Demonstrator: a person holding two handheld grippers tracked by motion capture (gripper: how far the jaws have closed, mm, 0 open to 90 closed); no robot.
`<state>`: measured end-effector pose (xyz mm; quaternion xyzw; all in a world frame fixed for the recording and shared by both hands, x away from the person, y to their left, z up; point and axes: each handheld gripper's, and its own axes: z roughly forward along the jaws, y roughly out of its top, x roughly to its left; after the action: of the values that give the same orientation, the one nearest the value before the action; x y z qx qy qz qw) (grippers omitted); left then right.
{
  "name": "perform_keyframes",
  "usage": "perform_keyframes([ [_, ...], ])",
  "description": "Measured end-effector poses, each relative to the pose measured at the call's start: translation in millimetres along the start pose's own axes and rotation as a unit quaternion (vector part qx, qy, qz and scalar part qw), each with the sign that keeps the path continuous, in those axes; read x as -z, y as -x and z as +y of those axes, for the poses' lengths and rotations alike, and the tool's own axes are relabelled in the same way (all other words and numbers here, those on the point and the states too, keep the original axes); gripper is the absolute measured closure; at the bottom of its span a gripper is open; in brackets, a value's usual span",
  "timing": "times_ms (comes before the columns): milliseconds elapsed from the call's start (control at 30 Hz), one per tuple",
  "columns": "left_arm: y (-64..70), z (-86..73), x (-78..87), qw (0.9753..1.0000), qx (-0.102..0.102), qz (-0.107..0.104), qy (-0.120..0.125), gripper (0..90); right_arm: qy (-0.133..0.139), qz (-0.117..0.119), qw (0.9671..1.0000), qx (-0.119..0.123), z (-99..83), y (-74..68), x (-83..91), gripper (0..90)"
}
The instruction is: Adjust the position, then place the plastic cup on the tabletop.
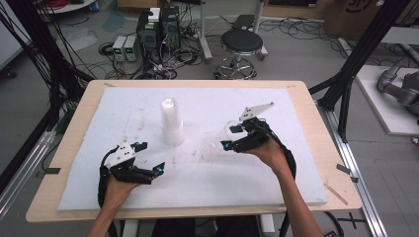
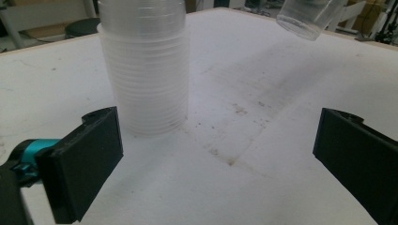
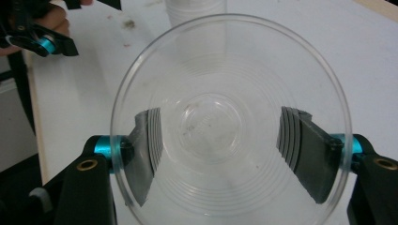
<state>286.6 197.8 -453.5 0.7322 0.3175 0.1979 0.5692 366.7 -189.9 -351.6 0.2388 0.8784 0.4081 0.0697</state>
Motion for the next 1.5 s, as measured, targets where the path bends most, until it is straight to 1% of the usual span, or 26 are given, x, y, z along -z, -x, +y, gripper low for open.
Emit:
perform_keyframes([
  [67,-1.5,-3.4,1.0,1.0,0.003,0.006,0.0,1.7,-0.012,-0.01,0.9999,-0.002,3.0,0.9,-1.7,31.0],
  [133,-2.9,-6.4,1.9,0.9999,0.005,0.015,0.001,1.8,-0.019,-0.012,0.9997,-0.005,5.3,2.1,-3.4,31.0],
  [200,-4.8,-8.4,2.3,0.9998,0.012,0.015,0.001,1.8,-0.024,-0.015,0.9996,-0.004,7.0,2.8,-4.3,31.0],
  [267,-5.5,-9.9,2.2,0.9998,0.009,0.019,0.0,1.7,-0.028,-0.017,0.9994,-0.006,8.0,3.5,-4.8,31.0],
  [500,-7.3,-11.4,2.2,0.9996,0.018,0.021,0.0,1.8,-0.039,-0.023,0.999,-0.006,9.1,4.5,-4.1,31.1],
  [700,-7.5,-11.5,2.0,0.9997,0.017,0.02,-0.001,1.8,-0.041,-0.025,0.9988,-0.006,10.1,6.0,-2.8,31.0],
  [767,-7.4,-11.5,1.9,0.9996,0.017,0.021,-0.002,1.8,-0.048,-0.025,0.9985,-0.008,10.7,6.3,-3.5,31.1],
  [867,-7.2,-11.5,1.4,0.9996,0.019,0.022,-0.001,1.8,-0.06,-0.027,0.9979,-0.005,11.8,7.4,-6.3,31.0],
  [967,-8.0,-11.5,1.7,0.9996,0.02,0.021,-0.002,1.8,-0.077,-0.035,0.9964,-0.002,13.4,8.9,-10.1,31.0],
  [1033,-8.0,-11.5,1.7,0.9996,0.02,0.021,-0.003,1.8,-0.088,-0.035,0.9955,-0.001,14.5,10.7,-12.7,31.0],
  [1167,-7.7,-11.5,1.5,0.9996,0.02,0.02,-0.002,1.8,-0.115,-0.045,0.9923,0.003,16.1,13.1,-17.7,31.0],
  [1233,-8.0,-11.4,1.7,0.9996,0.019,0.02,-0.004,1.8,-0.124,-0.048,0.9911,0.005,16.5,14.5,-20.7,31.0],
  [1367,-7.9,-11.4,1.6,0.9996,0.02,0.021,-0.004,1.8,-0.15,-0.06,0.9868,0.004,16.4,17.5,-27.2,31.0],
  [1500,-7.5,-11.3,1.1,0.9996,0.018,0.021,-0.004,1.8,-0.177,-0.064,0.982,0.01,16.9,18.1,-36.2,31.0],
])
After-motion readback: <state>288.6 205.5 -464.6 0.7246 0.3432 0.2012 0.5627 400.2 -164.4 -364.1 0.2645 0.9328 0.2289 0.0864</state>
